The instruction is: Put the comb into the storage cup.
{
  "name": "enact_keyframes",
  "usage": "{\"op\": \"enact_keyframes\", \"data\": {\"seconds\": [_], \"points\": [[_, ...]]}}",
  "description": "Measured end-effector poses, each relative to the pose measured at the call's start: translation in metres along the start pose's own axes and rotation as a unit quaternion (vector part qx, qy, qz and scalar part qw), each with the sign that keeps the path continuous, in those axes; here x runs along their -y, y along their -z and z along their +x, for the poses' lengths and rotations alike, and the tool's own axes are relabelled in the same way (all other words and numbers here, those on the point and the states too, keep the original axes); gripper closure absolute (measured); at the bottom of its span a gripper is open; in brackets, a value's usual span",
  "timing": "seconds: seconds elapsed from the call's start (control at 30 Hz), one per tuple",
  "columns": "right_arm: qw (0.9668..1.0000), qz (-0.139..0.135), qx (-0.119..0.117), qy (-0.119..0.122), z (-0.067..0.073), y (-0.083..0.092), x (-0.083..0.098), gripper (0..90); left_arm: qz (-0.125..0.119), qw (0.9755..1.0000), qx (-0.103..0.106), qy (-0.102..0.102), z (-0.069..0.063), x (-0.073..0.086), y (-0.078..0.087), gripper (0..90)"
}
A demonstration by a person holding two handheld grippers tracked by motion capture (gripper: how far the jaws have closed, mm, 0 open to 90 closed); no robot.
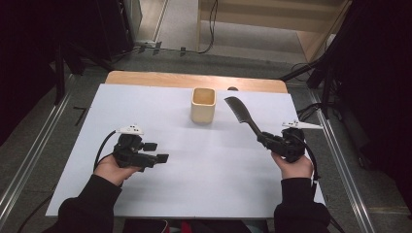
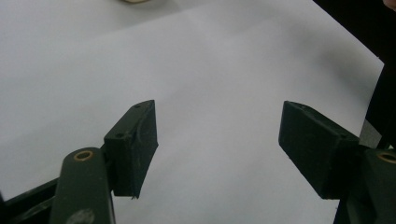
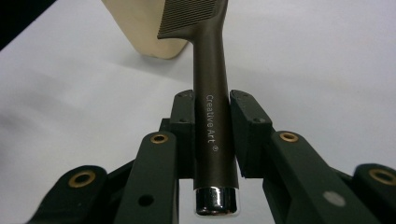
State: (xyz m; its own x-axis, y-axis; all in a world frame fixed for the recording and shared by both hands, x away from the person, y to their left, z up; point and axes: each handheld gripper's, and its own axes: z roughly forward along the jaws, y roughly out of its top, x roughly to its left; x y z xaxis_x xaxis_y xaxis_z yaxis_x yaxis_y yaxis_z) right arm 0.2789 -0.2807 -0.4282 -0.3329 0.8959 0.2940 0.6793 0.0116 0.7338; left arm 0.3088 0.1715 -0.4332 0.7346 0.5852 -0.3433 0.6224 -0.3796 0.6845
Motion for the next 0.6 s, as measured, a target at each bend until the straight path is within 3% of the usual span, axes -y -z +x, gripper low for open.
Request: {"op": "enact_keyframes", "data": {"seconds": [0.3,0.6], "points": [[0.9996,-0.025,0.016,0.001,0.019,0.004,-0.001,70.6,-0.01,0.9999,0.005,0.006,-0.005,-0.019,-0.002,27.8],[0.9971,-0.065,0.039,-0.004,0.046,-0.001,0.003,70.6,-0.01,0.9999,0.011,-0.009,-0.018,-0.036,-0.009,28.0]]}}
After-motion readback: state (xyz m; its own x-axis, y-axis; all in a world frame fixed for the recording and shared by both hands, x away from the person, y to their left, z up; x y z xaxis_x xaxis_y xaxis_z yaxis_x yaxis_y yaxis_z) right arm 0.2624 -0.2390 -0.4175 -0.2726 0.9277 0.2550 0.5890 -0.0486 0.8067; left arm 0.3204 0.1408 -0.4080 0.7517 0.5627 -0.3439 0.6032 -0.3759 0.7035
